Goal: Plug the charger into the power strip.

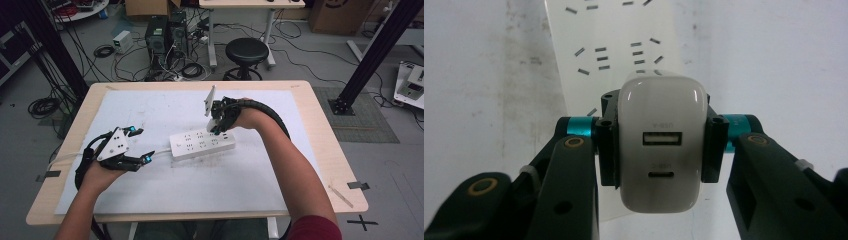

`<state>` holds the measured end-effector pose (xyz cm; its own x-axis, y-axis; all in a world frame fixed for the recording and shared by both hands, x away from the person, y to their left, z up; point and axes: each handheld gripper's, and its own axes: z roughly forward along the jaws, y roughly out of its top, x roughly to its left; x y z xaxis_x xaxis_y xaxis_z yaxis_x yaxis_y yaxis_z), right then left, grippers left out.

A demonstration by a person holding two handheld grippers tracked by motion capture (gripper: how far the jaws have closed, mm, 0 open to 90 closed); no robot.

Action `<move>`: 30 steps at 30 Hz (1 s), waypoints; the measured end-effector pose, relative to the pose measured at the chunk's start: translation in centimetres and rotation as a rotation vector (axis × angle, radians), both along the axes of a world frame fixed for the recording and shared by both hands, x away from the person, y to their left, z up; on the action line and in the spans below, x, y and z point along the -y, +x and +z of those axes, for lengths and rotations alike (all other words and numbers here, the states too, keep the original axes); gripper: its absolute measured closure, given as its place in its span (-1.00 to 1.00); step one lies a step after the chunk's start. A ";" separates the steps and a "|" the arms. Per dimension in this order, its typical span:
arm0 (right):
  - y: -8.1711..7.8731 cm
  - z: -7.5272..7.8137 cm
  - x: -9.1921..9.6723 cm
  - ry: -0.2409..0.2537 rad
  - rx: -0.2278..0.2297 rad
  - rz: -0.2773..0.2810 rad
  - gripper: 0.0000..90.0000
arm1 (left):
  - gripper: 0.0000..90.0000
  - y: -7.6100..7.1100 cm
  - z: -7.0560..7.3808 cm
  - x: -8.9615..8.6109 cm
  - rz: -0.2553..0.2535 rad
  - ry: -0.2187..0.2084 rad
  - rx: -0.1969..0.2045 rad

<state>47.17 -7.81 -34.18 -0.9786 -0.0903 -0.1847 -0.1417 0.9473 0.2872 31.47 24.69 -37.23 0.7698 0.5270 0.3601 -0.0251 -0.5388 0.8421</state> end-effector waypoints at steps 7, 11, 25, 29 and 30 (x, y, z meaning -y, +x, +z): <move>0.9 -0.4 -1.5 -0.101 -0.009 0.083 0.40 | -0.48 0.1 -0.2 -0.4 0.009 -0.004 -0.010; 1.3 -0.4 -1.8 -0.119 -0.020 0.096 0.40 | -0.48 0.2 -0.3 -0.7 0.013 0.001 -0.012; 2.0 -1.2 -2.3 -0.165 -0.042 0.120 0.40 | -0.48 0.4 -0.5 -0.9 0.021 -0.004 -0.019; 2.0 -1.7 -2.7 -0.178 -0.047 0.128 0.40 | -0.48 0.3 -0.5 -1.0 0.024 -0.004 -0.017; 2.1 -1.7 -2.7 -0.175 -0.048 0.133 0.40 | -0.48 0.3 -0.5 -1.0 0.024 -0.005 -0.018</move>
<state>49.26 -5.08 -35.90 -0.9631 -0.2460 -0.1088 -0.2591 0.9572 0.1290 31.76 25.71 -37.78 0.7632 0.5472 0.3435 0.0032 -0.5348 0.8450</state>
